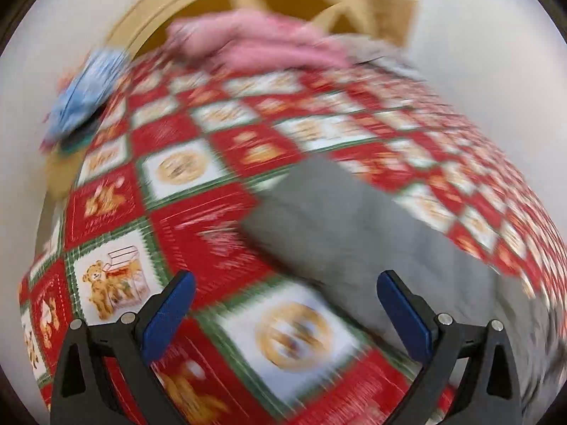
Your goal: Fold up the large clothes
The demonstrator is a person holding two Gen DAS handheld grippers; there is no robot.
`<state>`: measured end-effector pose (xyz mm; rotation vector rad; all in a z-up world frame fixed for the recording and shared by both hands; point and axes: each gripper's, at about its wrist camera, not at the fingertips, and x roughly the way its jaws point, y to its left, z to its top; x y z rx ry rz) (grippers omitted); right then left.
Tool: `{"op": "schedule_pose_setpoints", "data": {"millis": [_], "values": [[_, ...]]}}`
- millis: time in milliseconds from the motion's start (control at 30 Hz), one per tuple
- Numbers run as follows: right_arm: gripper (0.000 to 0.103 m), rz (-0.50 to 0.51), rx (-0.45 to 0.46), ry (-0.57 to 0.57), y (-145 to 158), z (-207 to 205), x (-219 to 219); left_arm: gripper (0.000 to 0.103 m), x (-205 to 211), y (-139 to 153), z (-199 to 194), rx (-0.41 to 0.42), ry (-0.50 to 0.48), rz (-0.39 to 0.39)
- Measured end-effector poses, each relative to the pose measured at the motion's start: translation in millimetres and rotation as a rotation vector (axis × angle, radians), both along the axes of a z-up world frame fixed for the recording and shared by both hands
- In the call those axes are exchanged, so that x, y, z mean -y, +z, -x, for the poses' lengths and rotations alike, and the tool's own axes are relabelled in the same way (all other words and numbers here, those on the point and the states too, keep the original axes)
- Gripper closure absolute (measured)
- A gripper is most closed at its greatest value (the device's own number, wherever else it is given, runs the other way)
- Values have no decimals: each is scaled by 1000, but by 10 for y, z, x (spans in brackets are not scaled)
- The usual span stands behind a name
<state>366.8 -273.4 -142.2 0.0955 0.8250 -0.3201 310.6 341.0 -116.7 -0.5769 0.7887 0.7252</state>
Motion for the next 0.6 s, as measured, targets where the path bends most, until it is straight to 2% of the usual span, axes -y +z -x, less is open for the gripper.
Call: {"op": "schedule_pose_setpoints", "data": {"millis": [100,133,200,267,400,500,600], "values": [[21,4,-1,-1,-1,1,-7,1,-236,-185,-35,8,46,111],[20,5,-2,-2,-3,0,-7,1,-230,-191,-42,15,57,108],[20,11,-4,-6,-5,-3,-10,1,-153,-169,-112,58,37,77],[18,16,-6,-9,-7,-6,-15,1,-112,-198,-215,51,1,78],[18,20,-9,-11,-13,-11,-13,1,-26,-247,-278,7,1,6],[18,19,-8,-11,-13,-12,-15,1,66,-321,-348,-55,-20,-85],[18,21,-9,-12,-12,-14,-17,1,73,-367,-419,-79,-22,-114]]}}
